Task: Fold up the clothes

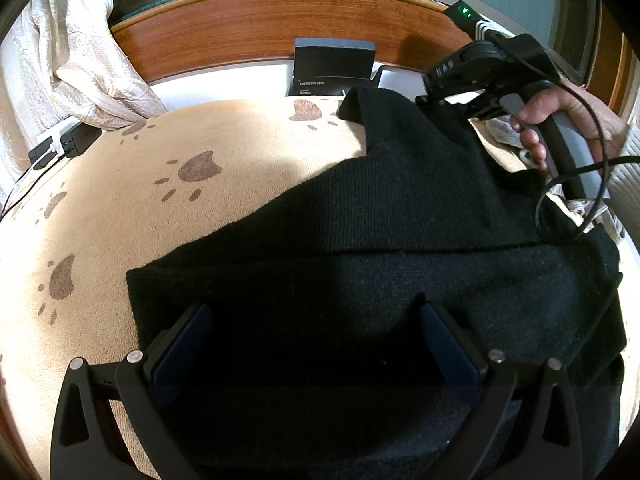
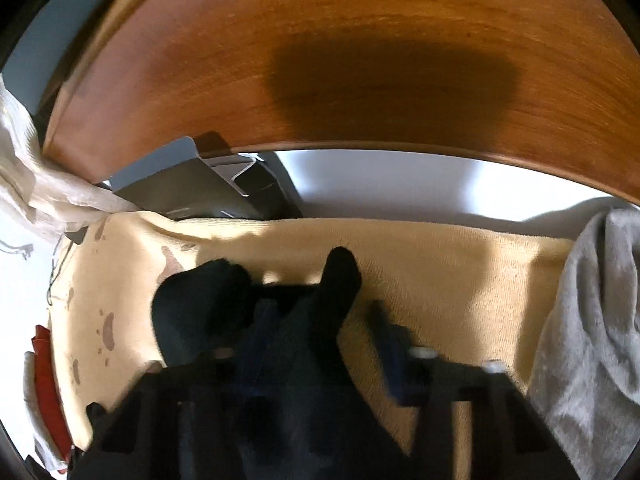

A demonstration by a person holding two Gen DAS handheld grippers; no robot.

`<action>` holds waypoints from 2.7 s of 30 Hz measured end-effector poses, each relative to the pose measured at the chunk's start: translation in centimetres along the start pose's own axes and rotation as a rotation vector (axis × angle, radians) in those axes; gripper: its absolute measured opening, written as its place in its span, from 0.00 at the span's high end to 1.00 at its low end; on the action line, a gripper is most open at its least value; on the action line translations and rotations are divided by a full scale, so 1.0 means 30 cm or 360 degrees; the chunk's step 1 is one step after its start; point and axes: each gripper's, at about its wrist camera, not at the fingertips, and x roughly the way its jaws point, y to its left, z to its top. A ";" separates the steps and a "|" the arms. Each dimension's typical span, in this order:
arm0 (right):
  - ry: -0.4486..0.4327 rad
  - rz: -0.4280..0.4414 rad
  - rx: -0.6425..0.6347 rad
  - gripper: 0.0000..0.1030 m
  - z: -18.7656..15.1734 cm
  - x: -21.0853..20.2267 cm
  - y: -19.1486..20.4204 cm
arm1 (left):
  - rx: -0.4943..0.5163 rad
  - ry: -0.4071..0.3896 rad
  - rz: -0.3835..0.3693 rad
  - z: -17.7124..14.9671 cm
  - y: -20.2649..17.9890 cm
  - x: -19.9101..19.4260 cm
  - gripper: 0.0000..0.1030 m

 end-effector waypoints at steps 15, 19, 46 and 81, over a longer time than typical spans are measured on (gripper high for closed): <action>-0.0267 0.0352 -0.1011 0.94 -0.355 -0.337 0.196 | -0.0001 0.0001 0.0000 0.004 -0.004 -0.006 0.00; -0.0094 0.0187 -0.1327 0.93 -0.599 -0.341 0.237 | -0.0001 0.0001 0.0001 0.004 -0.002 -0.006 0.00; -0.0552 0.0712 0.0019 0.20 -0.446 -0.505 -0.060 | 0.0001 0.0002 -0.0002 0.012 0.003 -0.007 0.00; -0.0374 0.0750 -0.0047 0.20 -0.602 -0.546 0.110 | -0.0038 -0.0016 -0.0029 -0.002 0.001 0.013 0.00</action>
